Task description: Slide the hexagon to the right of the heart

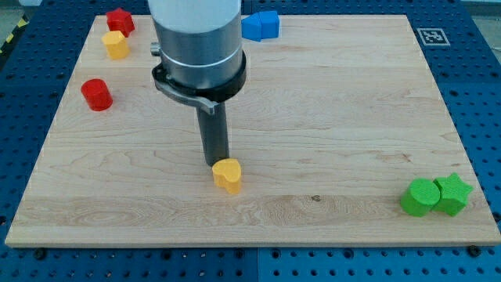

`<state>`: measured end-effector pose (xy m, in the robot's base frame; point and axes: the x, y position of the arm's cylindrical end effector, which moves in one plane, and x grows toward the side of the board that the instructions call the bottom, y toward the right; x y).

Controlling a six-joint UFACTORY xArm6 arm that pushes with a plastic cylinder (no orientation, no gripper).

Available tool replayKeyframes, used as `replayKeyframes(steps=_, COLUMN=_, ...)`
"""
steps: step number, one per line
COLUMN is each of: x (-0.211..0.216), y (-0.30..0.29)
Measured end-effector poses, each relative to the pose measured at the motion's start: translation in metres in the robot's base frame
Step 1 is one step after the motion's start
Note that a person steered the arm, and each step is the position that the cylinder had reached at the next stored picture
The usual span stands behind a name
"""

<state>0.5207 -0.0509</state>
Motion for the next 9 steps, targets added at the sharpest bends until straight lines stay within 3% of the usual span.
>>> replayKeyframes(steps=3, x=0.038, y=0.019)
replayKeyframes(steps=6, x=-0.133, y=-0.061)
replayKeyframes(steps=7, x=-0.169, y=-0.098)
replayKeyframes(steps=8, x=-0.170, y=-0.099)
replayKeyframes(steps=9, x=-0.179, y=-0.137)
